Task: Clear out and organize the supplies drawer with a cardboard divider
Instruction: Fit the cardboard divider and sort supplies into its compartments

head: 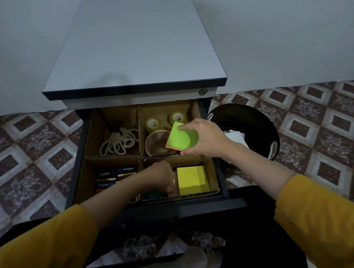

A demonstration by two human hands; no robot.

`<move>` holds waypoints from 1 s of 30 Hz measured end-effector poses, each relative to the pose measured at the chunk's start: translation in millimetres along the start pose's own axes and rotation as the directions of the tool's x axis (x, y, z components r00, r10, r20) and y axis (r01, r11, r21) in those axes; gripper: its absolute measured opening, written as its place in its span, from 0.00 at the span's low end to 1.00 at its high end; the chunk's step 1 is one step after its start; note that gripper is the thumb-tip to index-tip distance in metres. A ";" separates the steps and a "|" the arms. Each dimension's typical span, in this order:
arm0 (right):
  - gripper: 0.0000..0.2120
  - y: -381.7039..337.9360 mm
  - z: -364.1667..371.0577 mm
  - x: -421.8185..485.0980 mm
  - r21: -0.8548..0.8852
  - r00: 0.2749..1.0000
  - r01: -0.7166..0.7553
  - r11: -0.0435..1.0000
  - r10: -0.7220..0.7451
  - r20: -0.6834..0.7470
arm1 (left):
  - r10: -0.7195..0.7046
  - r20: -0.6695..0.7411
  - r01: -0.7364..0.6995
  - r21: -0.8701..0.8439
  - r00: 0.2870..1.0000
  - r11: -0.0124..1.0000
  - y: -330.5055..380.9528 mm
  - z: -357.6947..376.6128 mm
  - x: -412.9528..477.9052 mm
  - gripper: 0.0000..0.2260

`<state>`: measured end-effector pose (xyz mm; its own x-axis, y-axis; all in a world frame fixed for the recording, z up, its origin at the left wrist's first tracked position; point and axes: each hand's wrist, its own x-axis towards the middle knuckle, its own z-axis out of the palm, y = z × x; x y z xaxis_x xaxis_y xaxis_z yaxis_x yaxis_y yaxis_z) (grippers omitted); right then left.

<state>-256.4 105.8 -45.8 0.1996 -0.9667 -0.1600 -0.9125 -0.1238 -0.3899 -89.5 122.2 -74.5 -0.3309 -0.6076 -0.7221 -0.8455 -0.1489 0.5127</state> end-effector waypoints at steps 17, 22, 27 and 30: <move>0.29 -16.4 8.2 -39.6 -0.062 0.911 0.157 0.986 -0.120 0.395 | 0.415 -0.611 -0.356 0.223 0.674 0.907 -60.8 -66.3 -14.0 0.11; 0.34 -8.0 27.3 -33.3 -0.241 0.890 0.226 0.944 -0.100 0.444 | 0.485 -0.588 -0.352 0.333 0.648 0.875 -65.3 -64.8 5.7 0.17; 0.32 -3.4 32.9 -31.5 -0.349 0.854 0.349 0.869 -0.142 0.501 | 0.484 -0.519 -0.277 0.427 0.704 0.861 -65.1 -61.3 21.4 0.23; 0.29 -2.1 32.2 -30.7 -0.304 0.819 0.351 0.886 -0.133 0.558 | 0.478 -0.515 -0.241 0.460 0.711 0.855 -68.6 -60.9 27.6 0.28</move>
<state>-249.1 142.9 -69.2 0.4842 -0.6505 -0.5852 -0.8467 -0.5169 -0.1259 -15.1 68.2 -101.3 -0.4238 -0.9053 -0.0293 -0.8354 0.3782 0.3989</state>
